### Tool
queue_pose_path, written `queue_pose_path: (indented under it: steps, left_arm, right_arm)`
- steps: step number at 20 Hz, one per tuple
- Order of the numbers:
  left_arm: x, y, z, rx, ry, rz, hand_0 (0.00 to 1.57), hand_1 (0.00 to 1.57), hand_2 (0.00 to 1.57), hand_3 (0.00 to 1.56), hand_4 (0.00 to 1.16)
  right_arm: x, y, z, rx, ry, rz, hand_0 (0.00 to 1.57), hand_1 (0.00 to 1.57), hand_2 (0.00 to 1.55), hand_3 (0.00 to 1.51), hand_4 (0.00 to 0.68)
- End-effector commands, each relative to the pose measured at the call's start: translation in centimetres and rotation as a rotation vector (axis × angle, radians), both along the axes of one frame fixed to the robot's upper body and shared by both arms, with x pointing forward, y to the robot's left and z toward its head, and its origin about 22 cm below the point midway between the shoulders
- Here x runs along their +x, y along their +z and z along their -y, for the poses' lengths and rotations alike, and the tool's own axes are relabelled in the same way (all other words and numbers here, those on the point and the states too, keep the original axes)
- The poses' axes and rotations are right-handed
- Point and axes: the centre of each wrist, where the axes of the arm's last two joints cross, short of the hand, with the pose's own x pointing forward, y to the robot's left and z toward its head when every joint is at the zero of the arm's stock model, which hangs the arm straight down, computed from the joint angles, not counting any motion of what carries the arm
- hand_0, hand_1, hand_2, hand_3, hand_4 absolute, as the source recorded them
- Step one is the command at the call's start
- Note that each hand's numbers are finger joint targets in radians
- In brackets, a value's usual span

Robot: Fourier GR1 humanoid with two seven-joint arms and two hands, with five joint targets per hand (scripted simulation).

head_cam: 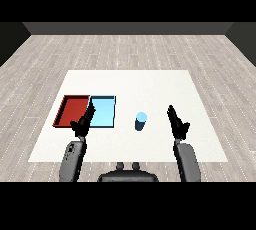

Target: Pick the blue can and put it in the blue box

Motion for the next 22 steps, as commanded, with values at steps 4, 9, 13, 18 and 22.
queue_pose_path:
  steps: [4,9,13,18,22]
  left_arm:
    - [0.0,0.3,-2.1,0.036,0.069,0.004,0.0,0.0,0.0,0.0,0.0]
    - [-0.3,3.5,-2.6,-0.083,0.035,0.39,0.0,0.0,0.0,0.0,0.0]
    - [0.5,0.7,-2.6,-0.075,0.038,0.419,0.0,0.0,0.0,0.0,0.0]
    - [-0.6,1.0,-3.7,-0.096,0.034,0.444,0.0,0.0,0.0,0.0,0.0]
    - [-1.8,1.0,-4.5,-0.109,0.035,0.426,0.0,0.0,0.0,0.0,0.0]
  right_arm:
    - [0.8,0.9,-0.4,-0.035,0.007,0.034,0.0,0.0,0.0,0.0,0.0]
    - [1.7,3.1,-1.3,0.154,0.13,0.263,0.0,0.0,0.0,0.0,0.0]
    - [1.0,1.6,-0.8,0.172,0.144,0.259,0.0,0.0,0.0,0.0,0.0]
    - [1.1,2.0,-1.1,0.186,0.148,0.261,0.0,0.0,0.0,0.0,0.0]
    - [1.2,2.6,-2.6,0.188,0.151,0.267,0.0,0.0,0.0,0.0,0.0]
